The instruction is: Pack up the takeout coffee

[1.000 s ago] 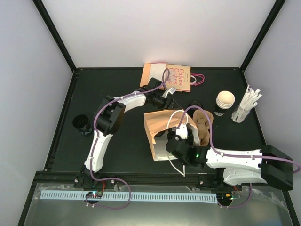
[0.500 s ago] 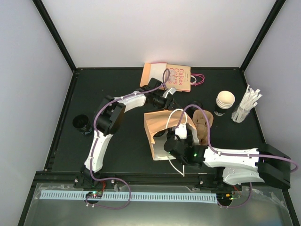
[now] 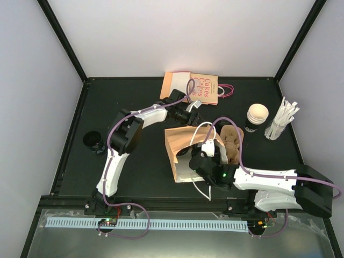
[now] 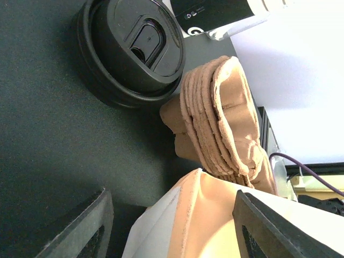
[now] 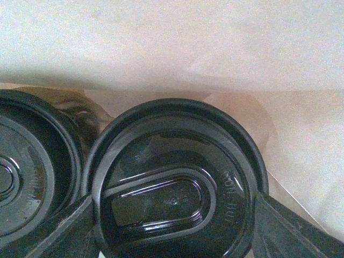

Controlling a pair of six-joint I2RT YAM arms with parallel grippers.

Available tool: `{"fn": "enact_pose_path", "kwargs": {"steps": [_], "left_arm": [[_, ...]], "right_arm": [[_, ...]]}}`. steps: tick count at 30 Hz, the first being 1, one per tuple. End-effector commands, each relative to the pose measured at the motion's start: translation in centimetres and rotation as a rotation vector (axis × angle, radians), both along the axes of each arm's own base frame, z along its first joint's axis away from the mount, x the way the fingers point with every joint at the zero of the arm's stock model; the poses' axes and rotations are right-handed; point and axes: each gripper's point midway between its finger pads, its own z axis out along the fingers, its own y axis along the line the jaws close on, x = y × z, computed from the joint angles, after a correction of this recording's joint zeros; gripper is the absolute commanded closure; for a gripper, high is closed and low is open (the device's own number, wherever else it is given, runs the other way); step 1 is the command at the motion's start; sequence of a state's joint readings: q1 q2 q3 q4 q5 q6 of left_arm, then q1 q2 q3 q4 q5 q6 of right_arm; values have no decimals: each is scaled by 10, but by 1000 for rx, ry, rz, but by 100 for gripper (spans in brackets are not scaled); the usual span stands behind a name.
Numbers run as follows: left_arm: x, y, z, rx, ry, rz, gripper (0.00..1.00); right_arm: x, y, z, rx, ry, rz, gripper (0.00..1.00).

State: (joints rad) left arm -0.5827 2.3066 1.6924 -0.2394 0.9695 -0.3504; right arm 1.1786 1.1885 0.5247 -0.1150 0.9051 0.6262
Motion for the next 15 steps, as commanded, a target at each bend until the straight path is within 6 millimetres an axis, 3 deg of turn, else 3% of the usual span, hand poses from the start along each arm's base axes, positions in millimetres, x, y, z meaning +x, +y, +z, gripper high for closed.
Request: {"fn": "enact_pose_path", "kwargs": {"steps": [1,15], "left_arm": [[-26,-7,-5,5,38,-69,37],[-34,-5,-7,12,52,-70,38]], "right_arm": [[-3,-10,-25,-34,70,9,61],[-4,-23,-44,-129,121,-61,62]]}}
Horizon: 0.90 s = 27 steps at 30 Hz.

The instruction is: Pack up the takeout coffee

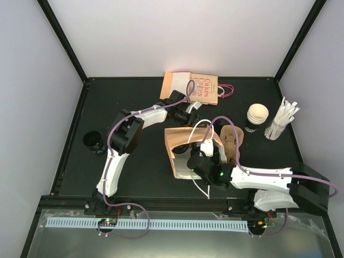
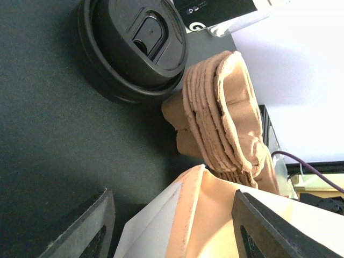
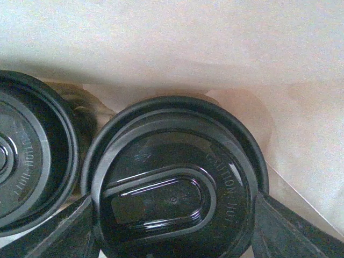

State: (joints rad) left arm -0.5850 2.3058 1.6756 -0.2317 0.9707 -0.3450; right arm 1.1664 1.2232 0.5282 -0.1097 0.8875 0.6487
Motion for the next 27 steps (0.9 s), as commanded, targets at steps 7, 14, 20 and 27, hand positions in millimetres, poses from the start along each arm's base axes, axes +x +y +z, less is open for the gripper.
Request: {"fn": "enact_pose_path", "kwargs": {"steps": [7,14,20,27], "left_arm": [[-36,-5,-5,10,54,-69,39],[-41,-5,-4,6,55,-76,39],[-44,-6,-7,5,61,-83,41],[-48,-7,-4,-3,56,-94,42]], "right_arm": [[-7,-12,-42,-119,136,-4,61],[-7,-12,-53,-81,193,16,62],[-9,-11,-65,-73,248,29,62],[-9,-17,-81,-88,327,2,62]]}}
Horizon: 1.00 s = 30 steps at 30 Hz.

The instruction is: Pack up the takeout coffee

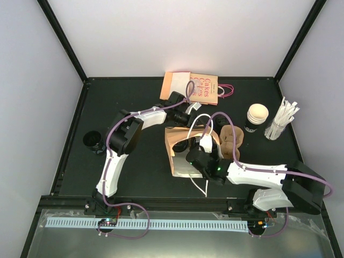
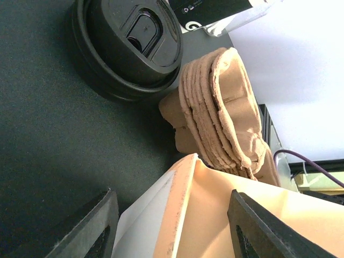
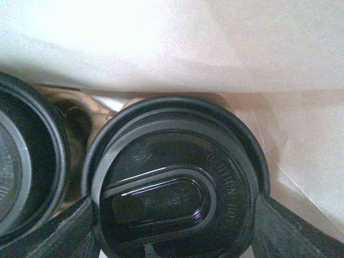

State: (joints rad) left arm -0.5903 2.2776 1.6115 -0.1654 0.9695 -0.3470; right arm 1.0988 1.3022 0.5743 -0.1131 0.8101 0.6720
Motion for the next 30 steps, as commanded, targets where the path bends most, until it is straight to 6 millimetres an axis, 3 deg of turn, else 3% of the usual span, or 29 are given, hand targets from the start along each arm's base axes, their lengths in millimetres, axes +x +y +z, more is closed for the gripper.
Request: {"fn": "enact_pose_path", "kwargs": {"steps": [1,7,19,30], "left_arm": [[-42,-7,-4,15,81,-91,42],[-45,-7,-3,13,79,-96,43],[-48,-6,-1,10,73,-98,44],[-48,-5,2,17,64,-91,43]], "right_arm": [[-22,-21,-69,-87,271,31,62],[-16,-22,-69,-91,292,30,62],[-21,-22,-98,-112,432,35,61],[-19,-19,-76,-115,425,48,61]]}}
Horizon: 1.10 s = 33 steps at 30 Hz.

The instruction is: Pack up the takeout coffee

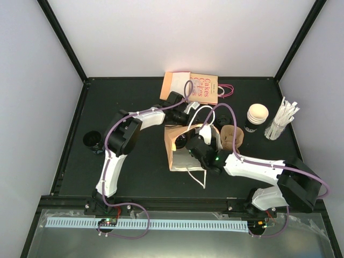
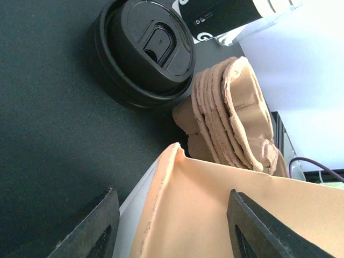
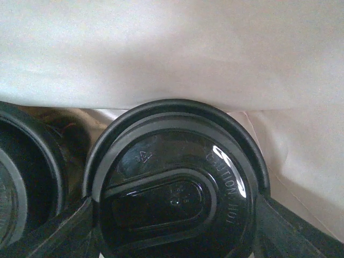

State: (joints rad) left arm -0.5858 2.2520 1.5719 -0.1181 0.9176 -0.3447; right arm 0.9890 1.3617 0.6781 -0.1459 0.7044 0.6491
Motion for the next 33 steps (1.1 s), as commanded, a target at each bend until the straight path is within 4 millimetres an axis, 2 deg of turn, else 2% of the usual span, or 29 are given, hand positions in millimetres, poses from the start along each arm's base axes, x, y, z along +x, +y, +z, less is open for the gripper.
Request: {"fn": "enact_pose_path", "kwargs": {"steps": [1,12,16,19,23,28,33], "left_arm": [[-55,-9,3,5,115,-127,42],[-57,-5,12,-4,117,-123,39],[-55,-2,20,-8,105,-109,29],[-43,8,26,-7,96,-63,20],[-21,32,41,-15,74,13,14],[4,72,58,-6,42,122,4],[17,122,56,51,44,294,1]], "right_arm": [[-47,-22,-79,-138,372,86,61],[-61,-21,-44,-164,479,138,61],[-59,-17,-29,-170,501,163,61],[-53,-11,-15,-182,495,199,60],[-45,-4,-2,-261,509,254,60],[-37,3,-1,-339,559,305,59],[-25,8,-7,-352,630,350,57]]}}
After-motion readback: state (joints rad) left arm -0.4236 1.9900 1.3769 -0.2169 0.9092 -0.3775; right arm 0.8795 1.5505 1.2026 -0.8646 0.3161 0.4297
